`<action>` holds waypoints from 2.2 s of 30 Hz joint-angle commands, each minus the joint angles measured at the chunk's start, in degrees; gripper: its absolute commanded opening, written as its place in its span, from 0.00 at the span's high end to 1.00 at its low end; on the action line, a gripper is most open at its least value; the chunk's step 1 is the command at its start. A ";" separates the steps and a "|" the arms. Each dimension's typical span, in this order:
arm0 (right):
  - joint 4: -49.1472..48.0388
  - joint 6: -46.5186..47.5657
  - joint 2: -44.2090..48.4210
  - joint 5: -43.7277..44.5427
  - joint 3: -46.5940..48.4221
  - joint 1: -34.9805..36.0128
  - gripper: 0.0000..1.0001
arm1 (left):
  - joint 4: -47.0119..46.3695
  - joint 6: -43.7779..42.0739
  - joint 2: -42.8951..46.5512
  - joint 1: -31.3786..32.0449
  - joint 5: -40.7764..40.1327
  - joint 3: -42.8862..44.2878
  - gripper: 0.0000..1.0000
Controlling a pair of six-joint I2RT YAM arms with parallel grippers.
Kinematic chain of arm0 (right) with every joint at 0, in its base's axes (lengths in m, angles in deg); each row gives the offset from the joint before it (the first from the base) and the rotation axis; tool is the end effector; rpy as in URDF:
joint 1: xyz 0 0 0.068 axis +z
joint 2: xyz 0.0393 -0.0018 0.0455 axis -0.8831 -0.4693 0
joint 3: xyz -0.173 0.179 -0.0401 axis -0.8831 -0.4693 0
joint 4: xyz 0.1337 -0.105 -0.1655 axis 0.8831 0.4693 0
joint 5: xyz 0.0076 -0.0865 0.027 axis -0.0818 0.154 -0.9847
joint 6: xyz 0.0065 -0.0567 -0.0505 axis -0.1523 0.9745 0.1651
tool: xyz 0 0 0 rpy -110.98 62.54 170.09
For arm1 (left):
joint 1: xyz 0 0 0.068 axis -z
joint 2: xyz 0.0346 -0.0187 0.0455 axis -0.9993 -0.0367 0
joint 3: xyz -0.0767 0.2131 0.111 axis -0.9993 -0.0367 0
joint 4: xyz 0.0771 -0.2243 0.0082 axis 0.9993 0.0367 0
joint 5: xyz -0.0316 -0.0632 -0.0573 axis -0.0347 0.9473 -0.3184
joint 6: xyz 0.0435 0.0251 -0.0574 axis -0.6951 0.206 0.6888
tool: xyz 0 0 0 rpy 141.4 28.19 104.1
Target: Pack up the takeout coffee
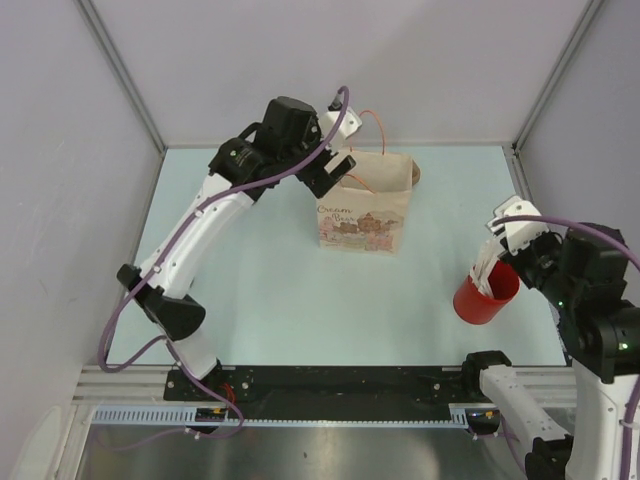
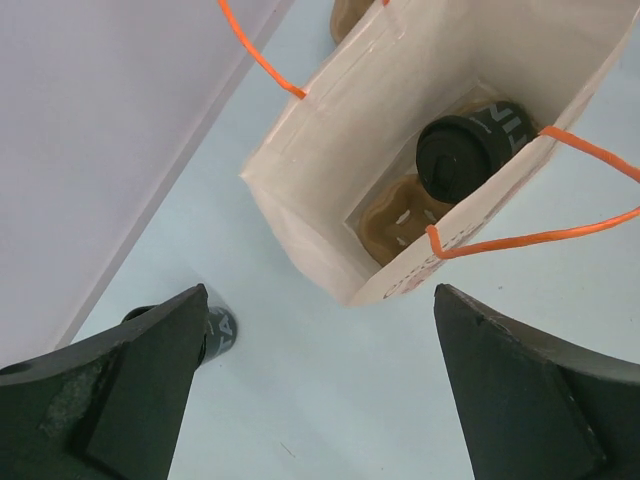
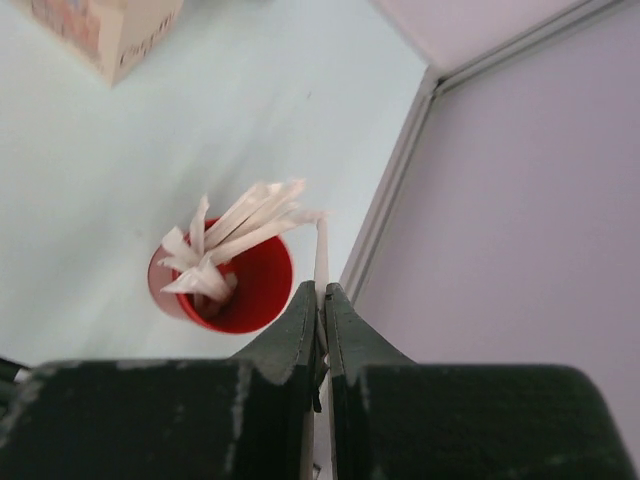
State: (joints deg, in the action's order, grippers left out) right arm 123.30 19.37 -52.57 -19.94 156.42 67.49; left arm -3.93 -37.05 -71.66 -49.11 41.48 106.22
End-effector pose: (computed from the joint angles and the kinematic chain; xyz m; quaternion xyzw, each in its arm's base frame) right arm 0.0864 0.0095 0.4015 -0.3521 0.7888 -0.1499 0.4811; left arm 0.2789 -0.2213 0.4133 0.4405 0.7601 -0.0534 0.4747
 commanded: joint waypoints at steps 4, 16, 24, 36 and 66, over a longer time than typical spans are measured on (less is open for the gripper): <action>-1.72 -2.77 -4.48 -6.36 13.52 -0.11 1.00 | -0.30 0.99 5.90 -1.78 1.21 1.88 0.01; -18.59 -11.29 -12.47 -17.69 17.05 -0.03 1.00 | -4.15 0.29 13.88 -9.59 1.47 -6.98 0.01; -28.52 -17.54 -23.54 -17.11 19.59 8.13 1.00 | -12.68 1.96 23.56 -16.80 3.49 -23.76 0.01; -29.85 -13.86 -44.18 5.31 30.14 29.94 1.00 | -16.02 1.78 31.56 -23.22 5.60 -33.63 0.01; -19.21 -11.83 -67.49 20.53 42.89 41.19 1.00 | -20.25 -0.06 36.49 -26.22 4.64 -41.63 0.01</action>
State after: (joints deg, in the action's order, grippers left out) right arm 104.24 8.48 -118.32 -1.69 196.88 108.30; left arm -22.03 -36.68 -37.06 -74.77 45.57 65.32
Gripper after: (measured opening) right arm 0.063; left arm 0.994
